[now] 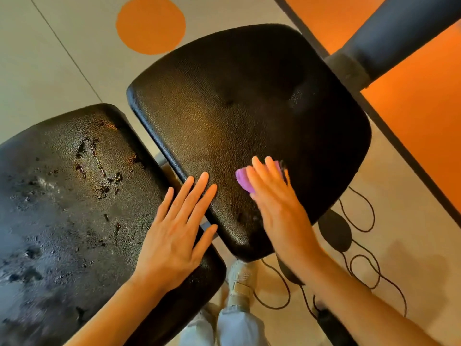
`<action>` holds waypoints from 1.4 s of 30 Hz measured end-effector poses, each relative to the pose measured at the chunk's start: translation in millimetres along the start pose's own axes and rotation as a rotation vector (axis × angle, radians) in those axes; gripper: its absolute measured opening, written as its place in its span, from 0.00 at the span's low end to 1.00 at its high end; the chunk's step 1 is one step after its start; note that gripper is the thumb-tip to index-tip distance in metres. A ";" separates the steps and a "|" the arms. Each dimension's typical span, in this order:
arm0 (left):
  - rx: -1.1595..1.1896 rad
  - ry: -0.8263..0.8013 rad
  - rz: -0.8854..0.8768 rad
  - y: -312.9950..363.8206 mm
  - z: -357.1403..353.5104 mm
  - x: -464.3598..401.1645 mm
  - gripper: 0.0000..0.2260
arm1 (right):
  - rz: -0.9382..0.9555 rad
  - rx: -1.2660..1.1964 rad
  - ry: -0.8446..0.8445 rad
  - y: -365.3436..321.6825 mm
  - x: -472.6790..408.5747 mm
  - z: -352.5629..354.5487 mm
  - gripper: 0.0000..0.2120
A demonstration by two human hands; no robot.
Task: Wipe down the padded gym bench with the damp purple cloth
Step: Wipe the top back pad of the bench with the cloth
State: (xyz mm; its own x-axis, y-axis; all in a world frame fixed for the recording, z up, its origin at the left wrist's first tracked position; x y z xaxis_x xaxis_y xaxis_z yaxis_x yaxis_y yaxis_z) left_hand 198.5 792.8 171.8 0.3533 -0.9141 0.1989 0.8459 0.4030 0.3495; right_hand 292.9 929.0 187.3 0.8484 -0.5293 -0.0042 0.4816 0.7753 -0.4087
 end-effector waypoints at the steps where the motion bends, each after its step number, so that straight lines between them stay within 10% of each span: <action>1: 0.000 0.001 -0.002 0.4 0.3 -0.4 0.28 | 0.070 0.027 -0.025 10.6 -9.0 3.1 0.21; 7: -0.006 0.007 0.001 0.6 -0.2 0.3 0.28 | -0.338 0.038 0.147 63.8 -84.7 25.0 0.21; 13: 0.001 0.021 -0.012 1.4 0.9 0.9 0.28 | 0.027 0.031 -0.018 11.6 -0.4 3.1 0.22; 18: 0.012 0.036 -0.009 -1.0 -0.2 1.5 0.27 | -0.381 0.029 0.208 8.1 -26.1 5.2 0.21; 24: -0.028 0.049 -0.045 -2.1 -2.5 3.0 0.29 | -0.168 0.087 0.103 -55.8 71.9 -21.4 0.24; 42: 0.030 0.115 -0.114 9.1 6.1 3.7 0.30 | -0.517 -0.027 0.376 -49.7 76.1 -16.4 0.25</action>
State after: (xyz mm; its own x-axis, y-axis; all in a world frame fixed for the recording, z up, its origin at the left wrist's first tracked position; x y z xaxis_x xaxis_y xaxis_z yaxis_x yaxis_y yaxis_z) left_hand 205.0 793.4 181.4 0.3002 -0.9525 0.0510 0.8713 0.2955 0.3918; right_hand 329.9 844.5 192.3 0.3705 -0.9213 -0.1180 0.7986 0.3809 -0.4660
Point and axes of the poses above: each hand's wrist, its own x-axis away from the middle knuckle, its own z-axis out of the back of the hand, y = z × x, the point moved 7 cm from there along -x, towards the middle knuckle, and after that the axes turned 2 degrees about y, right-handed, at the moved point
